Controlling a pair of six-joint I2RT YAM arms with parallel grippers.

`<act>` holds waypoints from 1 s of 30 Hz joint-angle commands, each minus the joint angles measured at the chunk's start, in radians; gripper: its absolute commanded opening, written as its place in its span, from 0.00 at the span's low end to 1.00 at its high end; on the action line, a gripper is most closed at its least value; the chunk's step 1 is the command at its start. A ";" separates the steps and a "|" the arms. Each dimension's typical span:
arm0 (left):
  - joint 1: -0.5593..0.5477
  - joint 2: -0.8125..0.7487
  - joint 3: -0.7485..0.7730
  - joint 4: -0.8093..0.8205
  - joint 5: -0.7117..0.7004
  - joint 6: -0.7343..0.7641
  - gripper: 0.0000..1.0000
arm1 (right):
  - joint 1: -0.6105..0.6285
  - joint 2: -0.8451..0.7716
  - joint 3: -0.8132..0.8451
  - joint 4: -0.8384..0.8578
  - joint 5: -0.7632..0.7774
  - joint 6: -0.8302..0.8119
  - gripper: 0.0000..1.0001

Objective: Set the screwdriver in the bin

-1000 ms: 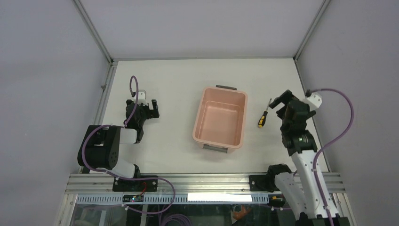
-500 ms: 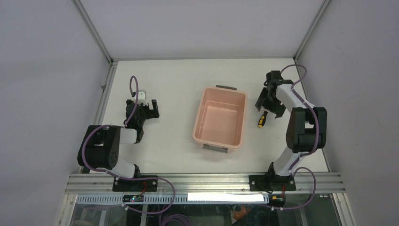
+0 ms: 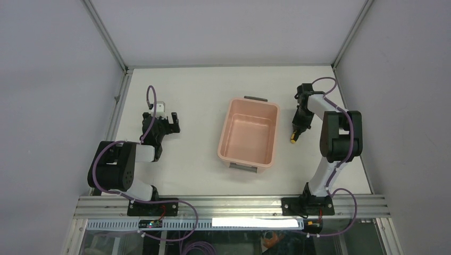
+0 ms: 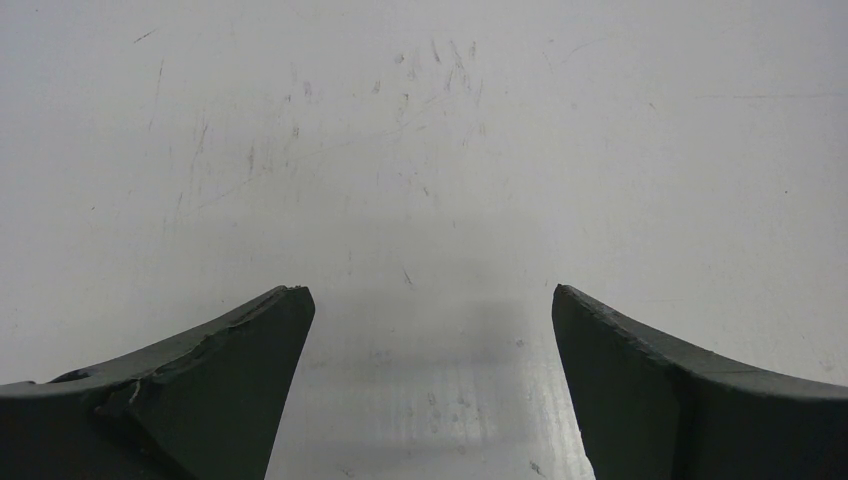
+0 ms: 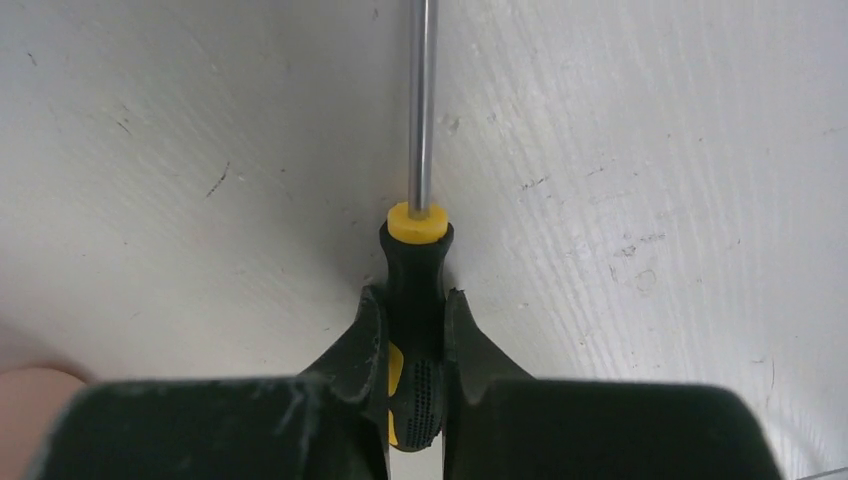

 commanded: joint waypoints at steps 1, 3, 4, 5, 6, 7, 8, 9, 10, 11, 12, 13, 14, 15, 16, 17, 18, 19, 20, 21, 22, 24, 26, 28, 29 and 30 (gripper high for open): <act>0.009 -0.008 0.021 0.054 0.015 0.000 0.99 | -0.007 -0.029 0.044 -0.059 0.079 -0.049 0.00; 0.009 -0.009 0.021 0.054 0.016 0.001 0.99 | -0.007 -0.097 0.088 -0.119 0.113 -0.059 0.00; 0.008 -0.007 0.021 0.054 0.015 0.001 0.99 | -0.008 -0.127 0.117 -0.153 0.130 -0.062 0.00; 0.007 -0.008 0.021 0.054 0.015 0.001 0.99 | -0.008 -0.154 0.157 -0.199 0.153 -0.063 0.00; 0.008 -0.008 0.021 0.054 0.016 0.001 0.99 | -0.007 -0.178 0.189 -0.238 0.163 -0.063 0.00; 0.008 -0.008 0.021 0.054 0.016 0.001 0.99 | -0.007 -0.203 0.215 -0.261 0.165 -0.062 0.00; 0.008 -0.008 0.021 0.054 0.015 0.001 0.99 | -0.006 -0.224 0.263 -0.309 0.156 -0.058 0.00; 0.009 -0.008 0.021 0.054 0.015 0.001 0.99 | -0.003 -0.246 0.298 -0.337 0.138 -0.055 0.00; 0.008 -0.008 0.020 0.054 0.015 0.001 0.99 | 0.012 -0.269 0.329 -0.353 0.120 -0.051 0.00; 0.008 -0.008 0.020 0.054 0.016 0.001 0.99 | 0.032 -0.290 0.358 -0.368 0.108 -0.046 0.00; 0.008 -0.008 0.020 0.054 0.015 0.001 0.99 | 0.068 -0.312 0.392 -0.381 0.104 -0.036 0.00; 0.009 -0.008 0.021 0.054 0.016 0.001 0.99 | 0.115 -0.331 0.424 -0.391 0.108 -0.027 0.00; 0.009 -0.008 0.021 0.054 0.015 0.001 0.99 | 0.172 -0.346 0.454 -0.396 0.115 -0.020 0.00; 0.009 -0.008 0.021 0.054 0.015 0.001 0.99 | 0.238 -0.360 0.481 -0.392 0.116 -0.014 0.00; 0.009 -0.008 0.020 0.054 0.016 0.001 0.99 | 0.300 -0.372 0.503 -0.380 0.112 -0.007 0.00; 0.009 -0.008 0.021 0.054 0.015 0.001 0.99 | 0.372 -0.380 0.521 -0.362 0.110 0.001 0.00; 0.009 -0.008 0.021 0.054 0.016 -0.001 0.99 | 0.439 -0.387 0.531 -0.340 0.110 0.005 0.00; 0.009 -0.009 0.021 0.054 0.016 -0.001 0.99 | 0.500 -0.388 0.536 -0.317 0.114 0.013 0.00; 0.009 -0.008 0.021 0.054 0.015 0.000 0.99 | 0.559 -0.384 0.535 -0.300 0.120 0.021 0.00; 0.009 -0.008 0.022 0.054 0.015 -0.001 0.99 | 0.607 -0.374 0.531 -0.282 0.128 0.030 0.00; 0.009 -0.008 0.021 0.054 0.016 0.000 0.99 | 0.653 -0.360 0.520 -0.278 0.142 0.047 0.00; 0.008 -0.008 0.021 0.054 0.016 0.001 0.99 | 0.722 -0.327 0.482 -0.276 0.170 0.080 0.00; 0.009 -0.008 0.021 0.054 0.015 0.001 0.99 | 0.770 -0.296 0.421 -0.268 0.176 0.107 0.00; 0.009 -0.007 0.021 0.054 0.016 0.000 0.99 | 0.800 -0.272 0.341 -0.237 0.154 0.116 0.00; 0.008 -0.009 0.021 0.054 0.016 0.000 0.99 | 0.808 -0.261 0.300 -0.220 0.145 0.132 0.00; 0.009 -0.008 0.020 0.054 0.015 0.000 0.99 | 0.814 -0.251 0.259 -0.201 0.130 0.146 0.00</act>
